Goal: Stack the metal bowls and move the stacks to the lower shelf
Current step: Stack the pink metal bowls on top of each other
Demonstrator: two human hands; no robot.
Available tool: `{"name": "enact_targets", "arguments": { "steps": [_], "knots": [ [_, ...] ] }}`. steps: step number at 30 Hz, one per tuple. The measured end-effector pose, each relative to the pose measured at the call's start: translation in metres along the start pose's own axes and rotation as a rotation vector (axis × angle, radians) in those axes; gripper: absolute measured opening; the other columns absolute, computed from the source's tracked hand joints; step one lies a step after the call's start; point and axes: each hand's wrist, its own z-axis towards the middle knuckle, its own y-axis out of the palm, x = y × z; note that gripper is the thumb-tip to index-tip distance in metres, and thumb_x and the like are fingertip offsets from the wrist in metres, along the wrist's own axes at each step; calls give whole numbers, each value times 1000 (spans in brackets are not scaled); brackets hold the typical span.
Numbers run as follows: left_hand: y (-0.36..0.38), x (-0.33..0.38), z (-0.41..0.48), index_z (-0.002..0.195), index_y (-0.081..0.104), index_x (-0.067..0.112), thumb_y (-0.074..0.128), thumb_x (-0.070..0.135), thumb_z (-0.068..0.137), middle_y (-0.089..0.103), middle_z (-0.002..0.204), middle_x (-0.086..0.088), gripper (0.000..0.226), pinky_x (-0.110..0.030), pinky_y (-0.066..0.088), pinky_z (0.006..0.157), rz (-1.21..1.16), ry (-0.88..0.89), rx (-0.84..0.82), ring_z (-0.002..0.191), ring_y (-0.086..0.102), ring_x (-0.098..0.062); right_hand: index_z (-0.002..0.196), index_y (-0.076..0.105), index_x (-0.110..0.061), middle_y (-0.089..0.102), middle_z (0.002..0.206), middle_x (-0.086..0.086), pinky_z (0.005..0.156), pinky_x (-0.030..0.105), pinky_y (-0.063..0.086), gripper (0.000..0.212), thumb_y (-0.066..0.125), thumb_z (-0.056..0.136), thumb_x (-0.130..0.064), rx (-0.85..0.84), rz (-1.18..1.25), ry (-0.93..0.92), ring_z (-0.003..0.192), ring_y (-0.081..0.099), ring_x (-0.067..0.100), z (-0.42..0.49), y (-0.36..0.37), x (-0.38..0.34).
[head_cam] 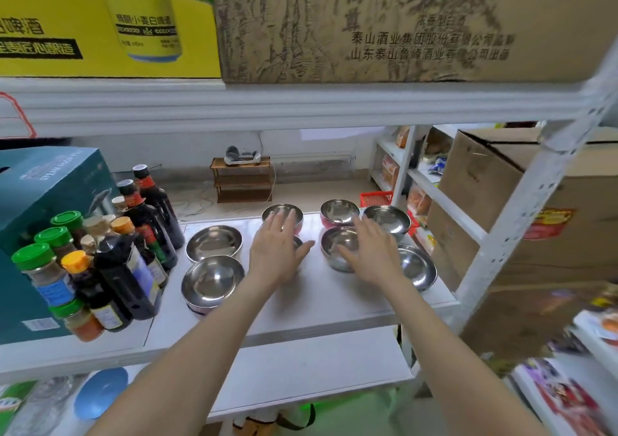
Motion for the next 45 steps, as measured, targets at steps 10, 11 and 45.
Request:
{"name": "enact_targets", "arguments": {
  "steps": [10, 11, 45],
  "knots": [
    [59, 37, 67, 150, 25, 13, 45, 62, 88, 29, 156, -13, 82, -42, 26, 115, -86, -84, 51, 144, 23, -29, 149, 27, -15, 42, 149, 12, 105, 46, 36, 79, 48, 88, -61, 49, 15, -94, 132, 45, 30, 77, 9, 63],
    [66, 37, 74, 150, 25, 13, 46, 62, 88, 29, 156, -13, 82, -42, 26, 115, -89, -94, 51, 144, 23, -29, 149, 27, -15, 43, 148, 13, 105, 45, 37, 79, 47, 88, -61, 56, 27, -101, 131, 46, 30, 85, 12, 68],
    [210, 12, 195, 135, 42, 7, 27, 54, 97, 56, 135, -12, 62, -51, 17, 113, 52, -198, -294, 126, 49, -30, 136, 43, -12, 52, 139, 11, 111, 55, 23, 65, 41, 92, -60, -288, 61, 0, 133, 42, 31, 217, 140, 133]
  ]
}}
